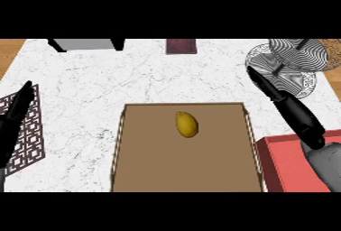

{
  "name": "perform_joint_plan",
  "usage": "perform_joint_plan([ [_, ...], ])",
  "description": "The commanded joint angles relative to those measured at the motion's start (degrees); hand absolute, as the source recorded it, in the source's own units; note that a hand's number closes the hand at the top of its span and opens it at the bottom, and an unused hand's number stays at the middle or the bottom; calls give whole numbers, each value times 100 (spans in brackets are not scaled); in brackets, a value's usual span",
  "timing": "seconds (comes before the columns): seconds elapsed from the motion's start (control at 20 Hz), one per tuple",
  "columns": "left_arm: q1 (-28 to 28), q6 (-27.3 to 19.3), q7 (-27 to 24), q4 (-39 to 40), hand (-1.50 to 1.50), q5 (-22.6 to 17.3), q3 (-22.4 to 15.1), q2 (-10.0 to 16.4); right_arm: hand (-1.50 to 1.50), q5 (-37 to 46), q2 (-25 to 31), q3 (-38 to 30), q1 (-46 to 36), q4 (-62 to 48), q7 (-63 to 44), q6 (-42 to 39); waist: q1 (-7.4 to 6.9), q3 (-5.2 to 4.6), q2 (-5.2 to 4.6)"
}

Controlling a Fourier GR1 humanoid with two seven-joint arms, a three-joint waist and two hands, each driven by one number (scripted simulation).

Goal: Pick the lemon from the tray and place it in the tiered basket

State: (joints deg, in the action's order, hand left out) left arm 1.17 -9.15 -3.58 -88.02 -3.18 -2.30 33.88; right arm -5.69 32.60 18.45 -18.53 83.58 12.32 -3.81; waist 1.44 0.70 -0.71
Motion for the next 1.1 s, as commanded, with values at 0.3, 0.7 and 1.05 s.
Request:
perform_joint_plan([
  [0.3, 472, -231, 78, -211, 0, -277, -381, -988, 150, -3192, -2244, -1254, -151, -645, 641, -387, 8, 258, -295],
  [0.7, 804, -594, 400, -222, 0, -136, -1079, -1935, -150, -4808, -1536, -805, -1159, -2373, -648, -4375, -501, -29, -122],
  [1.05, 950, -955, 526, -75, 0, 148, -1275, -2288, -150, -3977, 149, -1291, -2306, -2811, -660, -5866, -358, -50, -31],
])
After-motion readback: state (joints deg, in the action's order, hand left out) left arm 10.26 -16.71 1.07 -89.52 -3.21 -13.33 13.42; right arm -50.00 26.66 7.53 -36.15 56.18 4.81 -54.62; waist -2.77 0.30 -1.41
